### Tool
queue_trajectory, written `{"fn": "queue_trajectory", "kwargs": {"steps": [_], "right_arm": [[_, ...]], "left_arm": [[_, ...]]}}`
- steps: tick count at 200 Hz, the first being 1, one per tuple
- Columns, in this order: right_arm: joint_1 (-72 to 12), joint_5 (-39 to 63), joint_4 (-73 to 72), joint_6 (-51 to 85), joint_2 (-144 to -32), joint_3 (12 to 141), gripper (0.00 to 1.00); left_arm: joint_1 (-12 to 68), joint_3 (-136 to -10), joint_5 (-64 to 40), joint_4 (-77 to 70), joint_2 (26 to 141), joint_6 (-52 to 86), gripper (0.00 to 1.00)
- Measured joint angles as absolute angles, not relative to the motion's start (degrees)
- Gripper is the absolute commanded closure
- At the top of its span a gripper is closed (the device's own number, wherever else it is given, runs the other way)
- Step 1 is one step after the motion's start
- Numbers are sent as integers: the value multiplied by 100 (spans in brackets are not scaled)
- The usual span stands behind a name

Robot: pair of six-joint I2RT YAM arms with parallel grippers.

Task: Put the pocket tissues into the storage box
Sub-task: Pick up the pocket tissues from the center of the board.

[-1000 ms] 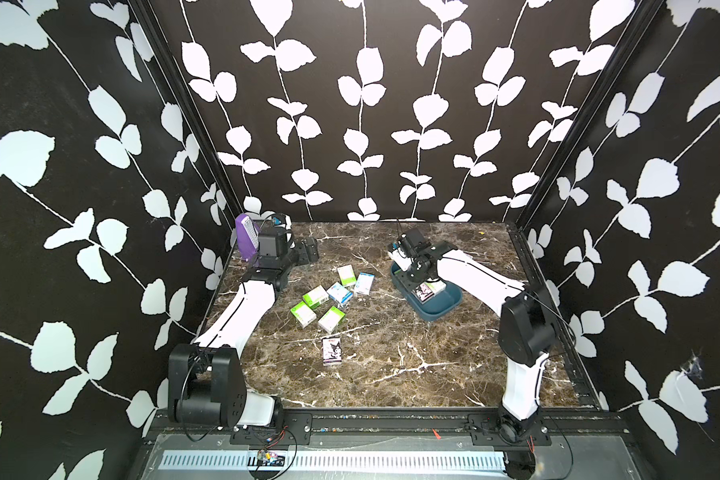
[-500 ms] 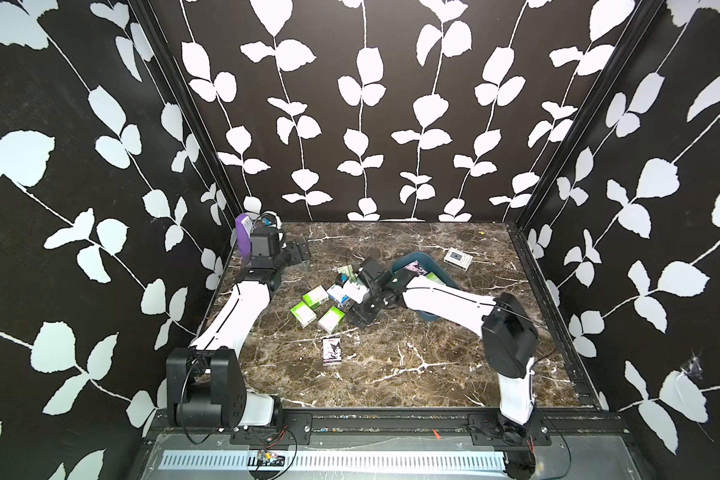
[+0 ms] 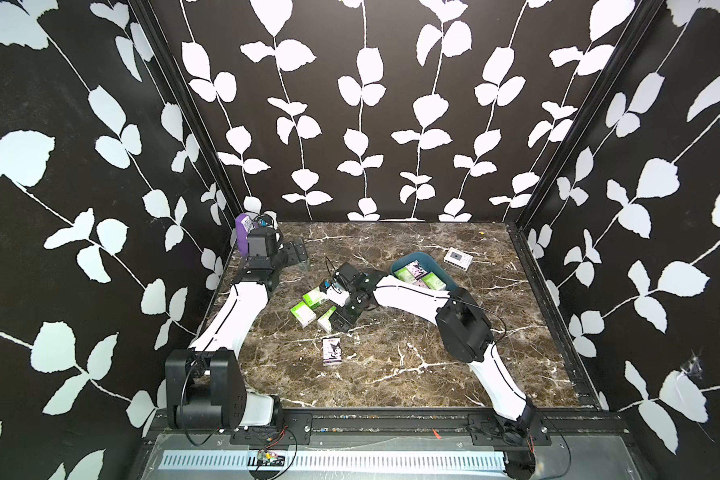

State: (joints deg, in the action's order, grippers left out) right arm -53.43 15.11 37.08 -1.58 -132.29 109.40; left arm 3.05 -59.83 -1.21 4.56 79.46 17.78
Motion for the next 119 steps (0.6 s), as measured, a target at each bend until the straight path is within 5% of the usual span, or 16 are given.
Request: {"fn": "queue_trajectory", "kwargs": {"steps": [119], "right_arm": [[-5596,1240,4580,-25,-14114,12381,1]], "left_arm": [[287,-5951,-106,484,7865,1675,1]]}}
